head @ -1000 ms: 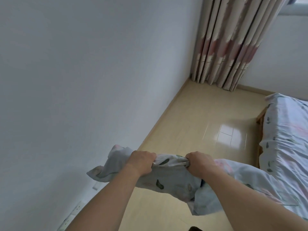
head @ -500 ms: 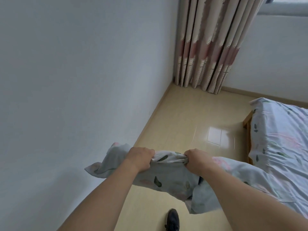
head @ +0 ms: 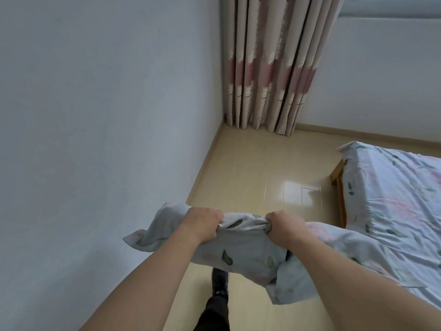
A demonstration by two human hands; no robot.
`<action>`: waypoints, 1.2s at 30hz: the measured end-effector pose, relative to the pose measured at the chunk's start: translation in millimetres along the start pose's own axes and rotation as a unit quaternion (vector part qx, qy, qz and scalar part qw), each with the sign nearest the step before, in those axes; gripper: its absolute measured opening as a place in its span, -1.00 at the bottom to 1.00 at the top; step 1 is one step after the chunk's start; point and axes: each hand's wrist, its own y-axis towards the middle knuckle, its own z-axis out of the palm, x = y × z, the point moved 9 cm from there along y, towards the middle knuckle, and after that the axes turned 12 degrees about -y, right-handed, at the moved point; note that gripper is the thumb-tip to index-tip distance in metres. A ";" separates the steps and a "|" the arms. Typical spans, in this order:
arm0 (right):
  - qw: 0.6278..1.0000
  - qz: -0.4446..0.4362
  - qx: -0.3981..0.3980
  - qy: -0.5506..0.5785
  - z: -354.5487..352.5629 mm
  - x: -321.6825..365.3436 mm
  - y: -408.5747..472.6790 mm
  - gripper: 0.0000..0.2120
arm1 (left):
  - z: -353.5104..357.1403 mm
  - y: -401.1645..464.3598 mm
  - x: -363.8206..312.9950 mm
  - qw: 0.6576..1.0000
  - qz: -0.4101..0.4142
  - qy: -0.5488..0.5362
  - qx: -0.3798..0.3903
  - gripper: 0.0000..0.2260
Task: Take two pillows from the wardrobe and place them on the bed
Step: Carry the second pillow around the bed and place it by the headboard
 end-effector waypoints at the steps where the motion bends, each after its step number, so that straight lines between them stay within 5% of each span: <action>1: 1.000 0.003 0.002 0.003 -3.7 -2.2 12.8 -0.81 | -4.9 14.0 5.6 1.000 0.005 0.003 0.002 -0.84; 15: 0.997 0.061 -0.035 -0.011 -112.8 -43.4 201.9 -0.80 | -110.2 217.3 87.6 0.997 0.065 -0.001 -0.046 -0.82; 36: 0.995 0.086 -0.004 0.052 -146.5 -236.2 447.9 -0.83 | -184.0 534.7 55.5 0.995 0.093 0.039 0.005 -0.82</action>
